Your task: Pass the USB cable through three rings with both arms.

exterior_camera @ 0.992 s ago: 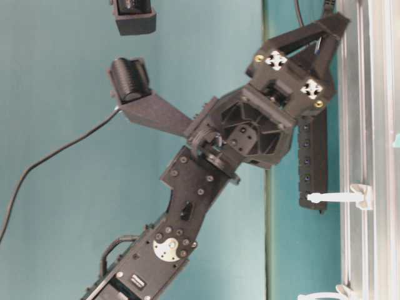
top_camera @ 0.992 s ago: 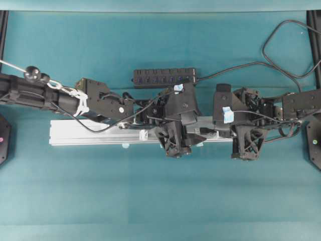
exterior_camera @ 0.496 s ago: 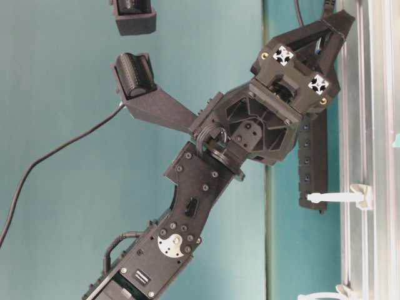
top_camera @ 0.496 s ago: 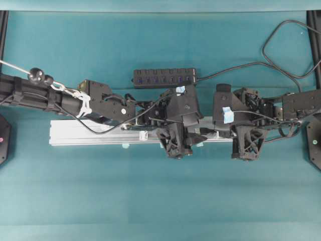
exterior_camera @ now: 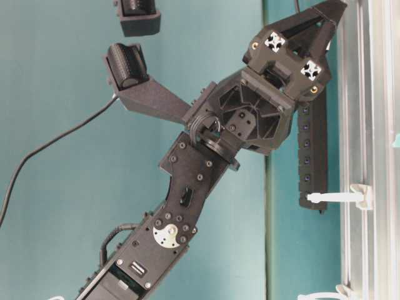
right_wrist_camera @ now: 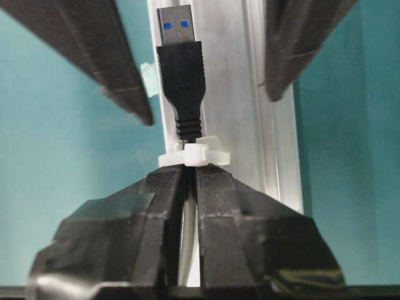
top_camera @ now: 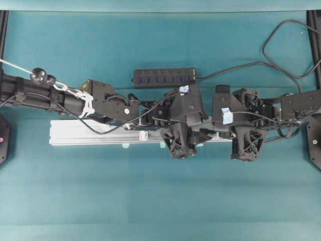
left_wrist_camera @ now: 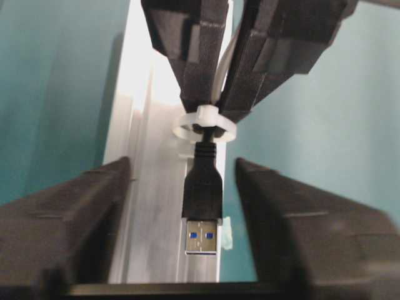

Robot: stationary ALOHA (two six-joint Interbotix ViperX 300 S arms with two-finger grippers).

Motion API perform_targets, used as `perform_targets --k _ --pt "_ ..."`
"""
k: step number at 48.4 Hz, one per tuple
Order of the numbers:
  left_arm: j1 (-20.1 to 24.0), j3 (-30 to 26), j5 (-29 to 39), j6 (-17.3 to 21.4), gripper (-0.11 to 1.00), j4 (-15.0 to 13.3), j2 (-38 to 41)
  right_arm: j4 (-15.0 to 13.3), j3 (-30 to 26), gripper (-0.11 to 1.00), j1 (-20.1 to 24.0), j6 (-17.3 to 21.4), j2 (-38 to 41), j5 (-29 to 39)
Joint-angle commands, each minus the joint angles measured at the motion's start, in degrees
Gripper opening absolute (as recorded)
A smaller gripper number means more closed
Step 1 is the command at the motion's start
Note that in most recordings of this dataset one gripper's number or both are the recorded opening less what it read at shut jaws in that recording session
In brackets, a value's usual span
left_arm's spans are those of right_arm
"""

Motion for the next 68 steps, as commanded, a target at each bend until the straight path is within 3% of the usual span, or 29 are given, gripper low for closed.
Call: perform_targets --k 1,9,36,46,52,57,65,68 --pt "-0.53 -0.70 0.35 0.09 0.58 0.18 -0.26 0.18 -0.70 -0.09 0.09 0.44 -0.09 -0.44" --pt "-1.41 -0.79 1.05 0.18 0.22 0.18 -0.26 0.18 -0.70 -0.09 0.09 0.44 -0.09 -0.44" --pt "-1.14 -0.26 1.14 0.18 0.22 0.18 -1.14 0.18 -0.79 -0.09 0.18 0.62 -0.18 -1.23" --pt "-0.70 0.35 1.14 0.26 0.22 0.18 -2.46 1.14 -0.53 -0.03 0.09 0.62 -0.70 -0.62" --pt "-0.44 0.35 1.85 0.26 0.22 0.18 -2.55 2.20 -0.62 0.12 0.09 0.62 -1.41 0.44" --pt "-0.44 0.44 3.34 0.18 0.22 0.18 -2.72 2.20 -0.53 0.35 0.09 0.62 -2.02 1.93" --pt "-0.62 1.05 4.83 0.26 0.22 0.18 -3.96 2.20 -0.79 0.82 0.09 0.53 -4.22 4.22" --pt "-0.62 1.67 4.83 0.26 0.22 0.18 -4.66 2.11 -1.14 0.82 0.09 0.53 -5.89 4.48"
